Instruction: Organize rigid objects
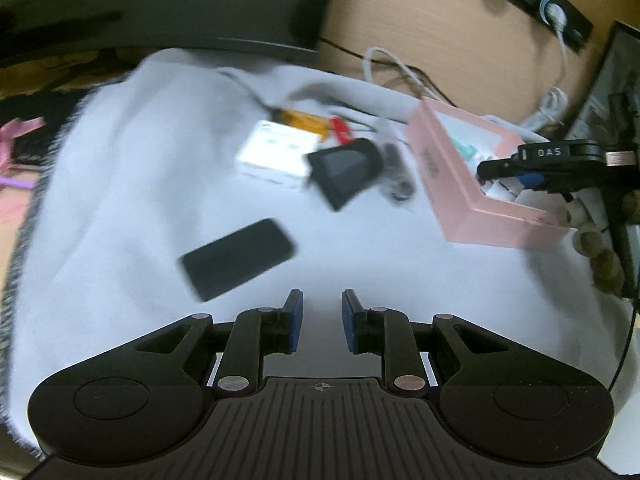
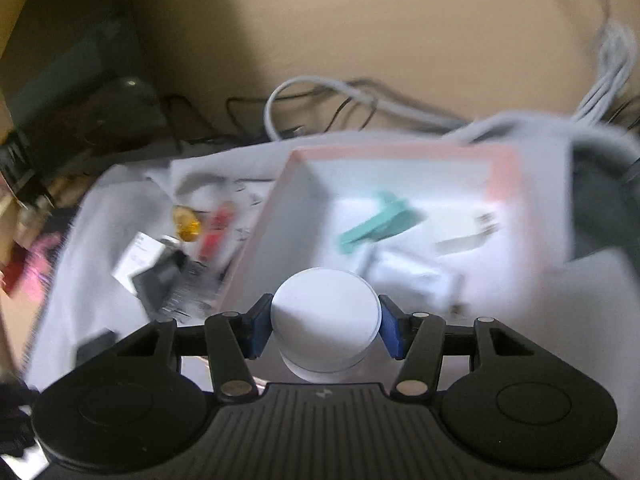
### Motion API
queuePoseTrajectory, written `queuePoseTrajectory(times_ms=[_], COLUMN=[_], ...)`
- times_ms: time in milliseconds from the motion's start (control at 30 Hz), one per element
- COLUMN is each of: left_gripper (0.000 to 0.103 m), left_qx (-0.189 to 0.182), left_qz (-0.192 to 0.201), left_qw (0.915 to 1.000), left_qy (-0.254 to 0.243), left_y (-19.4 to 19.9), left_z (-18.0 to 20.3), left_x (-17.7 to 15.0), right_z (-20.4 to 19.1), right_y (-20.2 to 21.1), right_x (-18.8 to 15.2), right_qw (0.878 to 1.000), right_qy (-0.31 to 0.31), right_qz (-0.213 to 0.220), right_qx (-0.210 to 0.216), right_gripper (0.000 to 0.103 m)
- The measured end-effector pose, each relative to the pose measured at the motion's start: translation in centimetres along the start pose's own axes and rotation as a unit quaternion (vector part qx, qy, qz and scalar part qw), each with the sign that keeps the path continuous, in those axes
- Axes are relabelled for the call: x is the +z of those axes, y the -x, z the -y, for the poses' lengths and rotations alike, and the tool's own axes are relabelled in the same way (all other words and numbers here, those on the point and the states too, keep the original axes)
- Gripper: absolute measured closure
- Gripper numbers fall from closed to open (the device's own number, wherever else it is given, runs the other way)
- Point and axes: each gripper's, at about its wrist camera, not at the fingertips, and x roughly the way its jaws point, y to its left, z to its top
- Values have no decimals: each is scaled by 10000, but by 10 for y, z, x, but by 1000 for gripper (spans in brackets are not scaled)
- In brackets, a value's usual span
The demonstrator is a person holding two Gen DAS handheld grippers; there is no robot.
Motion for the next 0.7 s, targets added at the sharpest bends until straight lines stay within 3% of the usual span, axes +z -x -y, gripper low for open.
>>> queuePoseTrajectory(times_ms=[133,267,400,533,700], left_gripper=[80,80,80,80,77], left_qx=[232,615,550,537,97], left_qz=[58,75,143,183,-204], left_qw=[9997,9977,9970,9918,9834], left_qy=[18,-286,-519,-1148,-1802], left_y=[8,6,1,-12,-36], left_z=[-14,-22,-31,-33,-32], left_x=[-2,-3,6,26,46], right_z=[-9,-19,-28,-50,-83], right_y=[-26,-26,-3,25,50], right_x=[4,2,-5,-24,-54], right_qw=[9999,9989,9951,9847,9730], right_qy=[34,246,535,1151,1816], right_qz=[-94,-1,288,678,895], right_qx=[-120,-407,-784,-1122,-1107], right_gripper=[48,40,39,34,29])
